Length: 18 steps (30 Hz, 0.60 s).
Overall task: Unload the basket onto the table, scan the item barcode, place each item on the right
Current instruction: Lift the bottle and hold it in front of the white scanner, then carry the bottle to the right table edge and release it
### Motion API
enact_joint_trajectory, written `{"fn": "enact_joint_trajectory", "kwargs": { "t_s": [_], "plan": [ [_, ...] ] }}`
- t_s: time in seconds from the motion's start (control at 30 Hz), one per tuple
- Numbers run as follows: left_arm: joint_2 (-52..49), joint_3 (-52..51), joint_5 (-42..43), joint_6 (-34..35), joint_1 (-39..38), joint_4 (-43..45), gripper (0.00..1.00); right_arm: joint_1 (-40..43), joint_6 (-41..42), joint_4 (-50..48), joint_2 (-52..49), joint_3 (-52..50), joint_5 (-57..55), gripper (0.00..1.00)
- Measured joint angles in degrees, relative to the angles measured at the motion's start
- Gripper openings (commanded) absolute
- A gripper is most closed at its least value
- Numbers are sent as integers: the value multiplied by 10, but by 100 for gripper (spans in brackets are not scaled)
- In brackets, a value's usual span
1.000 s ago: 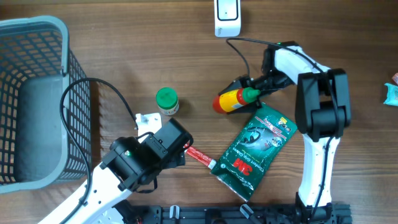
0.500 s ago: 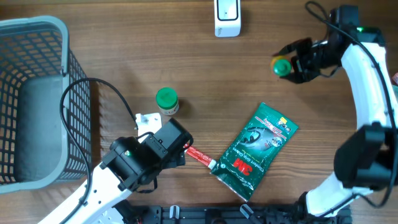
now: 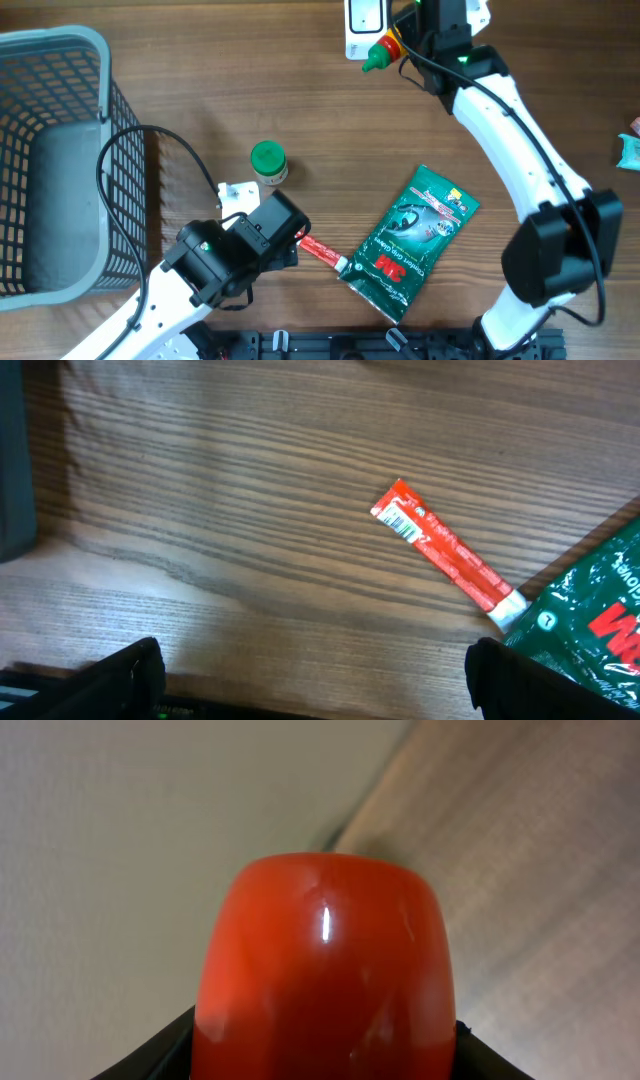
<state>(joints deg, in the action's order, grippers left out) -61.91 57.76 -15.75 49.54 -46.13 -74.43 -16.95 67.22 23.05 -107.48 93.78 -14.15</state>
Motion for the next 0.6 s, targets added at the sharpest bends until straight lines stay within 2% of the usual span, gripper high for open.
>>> {"fn": "enact_joint_trajectory", "kwargs": {
  "t_s": [0.3,0.37,0.6],
  "plan": [
    [0,0,0,0,11,0,100,1,-21,-303,-162,12,-29,38],
    [0,0,0,0,11,0,100,1,-22,-329,-205,47,-31,39],
    [0,0,0,0,11,0,100,1,-24,-321,-349,205,-31,39]
  ]
}}
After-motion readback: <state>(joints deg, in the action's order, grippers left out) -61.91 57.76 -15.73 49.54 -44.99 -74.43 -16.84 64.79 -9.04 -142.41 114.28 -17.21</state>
